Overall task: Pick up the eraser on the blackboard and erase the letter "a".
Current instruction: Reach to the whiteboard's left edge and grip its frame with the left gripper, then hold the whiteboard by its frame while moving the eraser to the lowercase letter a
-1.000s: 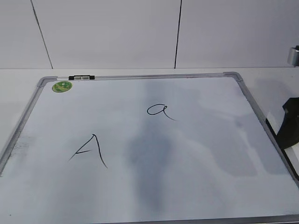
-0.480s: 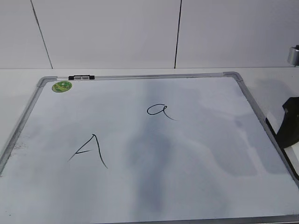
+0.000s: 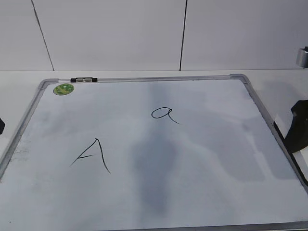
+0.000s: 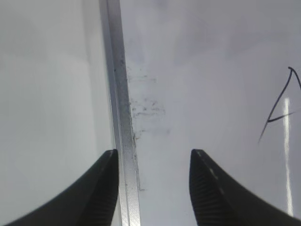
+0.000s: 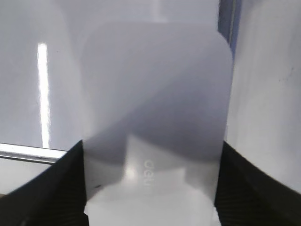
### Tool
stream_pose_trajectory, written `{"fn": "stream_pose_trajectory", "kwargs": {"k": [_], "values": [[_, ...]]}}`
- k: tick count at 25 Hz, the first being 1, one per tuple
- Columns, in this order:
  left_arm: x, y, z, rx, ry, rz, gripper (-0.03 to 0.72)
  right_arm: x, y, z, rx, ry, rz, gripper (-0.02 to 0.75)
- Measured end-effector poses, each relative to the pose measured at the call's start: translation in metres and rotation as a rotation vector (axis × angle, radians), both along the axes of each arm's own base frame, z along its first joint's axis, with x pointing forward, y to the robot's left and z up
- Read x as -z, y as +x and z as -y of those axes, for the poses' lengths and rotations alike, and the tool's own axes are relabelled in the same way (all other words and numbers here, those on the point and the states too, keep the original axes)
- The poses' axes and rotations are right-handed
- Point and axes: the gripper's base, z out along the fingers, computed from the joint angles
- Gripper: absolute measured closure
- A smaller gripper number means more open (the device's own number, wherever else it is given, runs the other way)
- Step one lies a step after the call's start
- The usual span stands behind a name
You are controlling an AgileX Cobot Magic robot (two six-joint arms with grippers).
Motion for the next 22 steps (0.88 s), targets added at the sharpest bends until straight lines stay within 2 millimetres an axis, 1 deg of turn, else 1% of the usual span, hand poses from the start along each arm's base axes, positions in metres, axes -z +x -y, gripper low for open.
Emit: {"fn": "stream_pose_trajectory", "kwargs": {"k": [3, 7, 16, 18, 22], "values": [[0.008, 0.014, -0.001, 0.005, 0.005, -0.026, 0.324, 0.000, 0.000, 0.000, 0.000, 0.000, 0.000, 0.193], [0.022, 0.027, -0.003, 0.022, 0.027, -0.076, 0.358, 0.000, 0.000, 0.000, 0.000, 0.000, 0.000, 0.193], [0.049, 0.041, -0.005, 0.030, 0.041, -0.143, 0.369, 0.000, 0.000, 0.000, 0.000, 0.000, 0.000, 0.193], [0.050, 0.045, -0.005, 0.031, 0.045, -0.143, 0.374, 0.000, 0.000, 0.000, 0.000, 0.000, 0.001, 0.193], [0.049, 0.048, -0.006, 0.033, 0.054, -0.130, 0.411, 0.000, 0.000, 0.000, 0.000, 0.000, 0.001, 0.194]]}}
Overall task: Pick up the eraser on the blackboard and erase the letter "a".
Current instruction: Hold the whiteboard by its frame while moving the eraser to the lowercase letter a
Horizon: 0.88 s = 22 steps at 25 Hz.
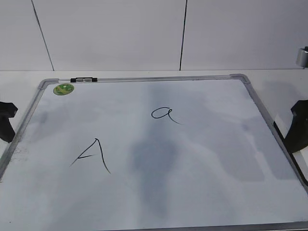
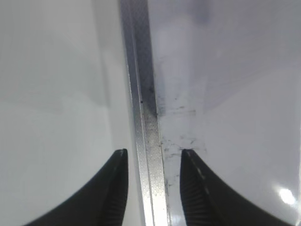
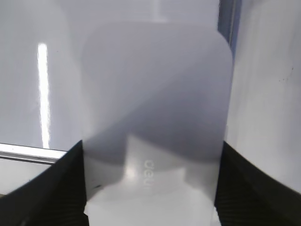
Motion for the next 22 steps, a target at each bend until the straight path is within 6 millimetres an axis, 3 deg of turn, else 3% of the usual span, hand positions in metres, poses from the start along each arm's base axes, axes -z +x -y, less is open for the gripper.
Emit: {"fn": "stream_pose_trajectory", "kwargs": {"k": [10, 22], "values": [[0.017, 0.003, 0.000, 0.001, 0.000, -0.049, 0.433, 0.000, 0.000, 0.000, 0.001, 0.002, 0.000, 0.194], [0.017, 0.005, -0.001, -0.003, 0.005, -0.033, 0.451, 0.000, 0.000, -0.002, 0.003, 0.019, 0.001, 0.194]]}}
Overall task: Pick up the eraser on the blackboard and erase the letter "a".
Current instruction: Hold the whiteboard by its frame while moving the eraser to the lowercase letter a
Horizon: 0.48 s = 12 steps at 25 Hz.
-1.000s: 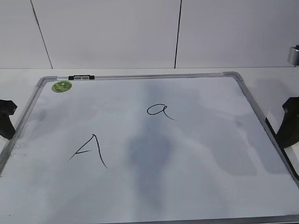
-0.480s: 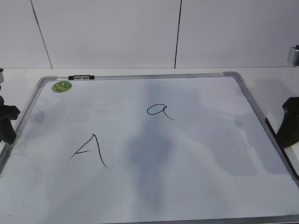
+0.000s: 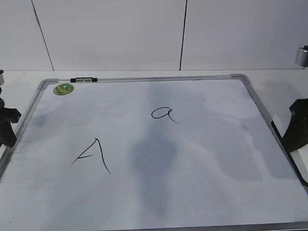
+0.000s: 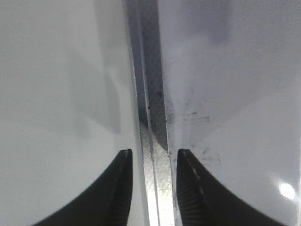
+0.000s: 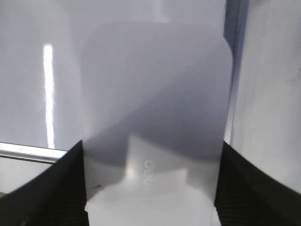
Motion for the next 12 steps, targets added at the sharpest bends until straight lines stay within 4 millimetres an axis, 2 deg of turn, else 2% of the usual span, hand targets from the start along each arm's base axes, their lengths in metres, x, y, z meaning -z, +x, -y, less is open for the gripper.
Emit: {"fn": "stream_pose_trajectory", "kwargs": {"k": [4, 12], "values": [[0.000, 0.000, 0.000, 0.000, 0.000, 0.002, 0.451, 0.000, 0.000, 0.000, -0.003, 0.002, 0.000, 0.194], [0.014, 0.002, 0.000, 0.000, -0.001, -0.041, 0.452, 0.000, 0.000, 0.000, -0.007, 0.003, 0.001, 0.194]]}}
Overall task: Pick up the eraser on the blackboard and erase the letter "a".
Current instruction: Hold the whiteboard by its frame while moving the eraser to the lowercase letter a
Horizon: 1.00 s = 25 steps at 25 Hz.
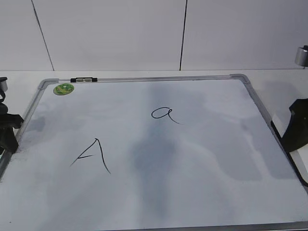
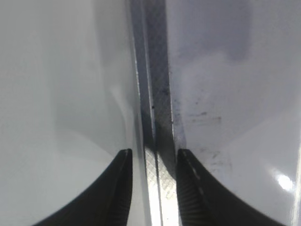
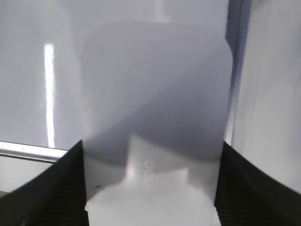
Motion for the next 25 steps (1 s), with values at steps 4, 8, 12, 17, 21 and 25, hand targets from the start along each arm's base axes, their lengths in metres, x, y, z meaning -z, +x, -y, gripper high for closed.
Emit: {"fn": "stream_pose_trajectory", "kwargs": {"k": [4, 8, 12, 17, 21, 25], "values": [[0.001, 0.000, 0.000, -0.001, -0.002, -0.004, 0.525, 0.000, 0.000, 0.000, -0.002, 0.000, 0.000, 0.194], [0.001, 0.001, -0.001, -0.004, -0.002, -0.002, 0.606, 0.000, 0.000, 0.000, -0.004, -0.001, 0.001, 0.194], [0.000, 0.001, -0.001, -0.004, 0.000, 0.000, 0.621, 0.000, 0.000, 0.000, -0.004, 0.000, 0.002, 0.194], [0.000, 0.001, -0.001, -0.004, 0.000, 0.000, 0.623, 0.000, 0.000, 0.000, -0.007, -0.001, 0.003, 0.194], [0.000, 0.001, -0.001, -0.004, -0.001, -0.002, 0.624, -0.008, 0.004, -0.002, -0.022, -0.001, 0.036, 0.194], [0.000, 0.001, -0.001, -0.004, -0.001, -0.002, 0.624, -0.024, 0.009, -0.016, -0.080, -0.007, 0.097, 0.194]]}}
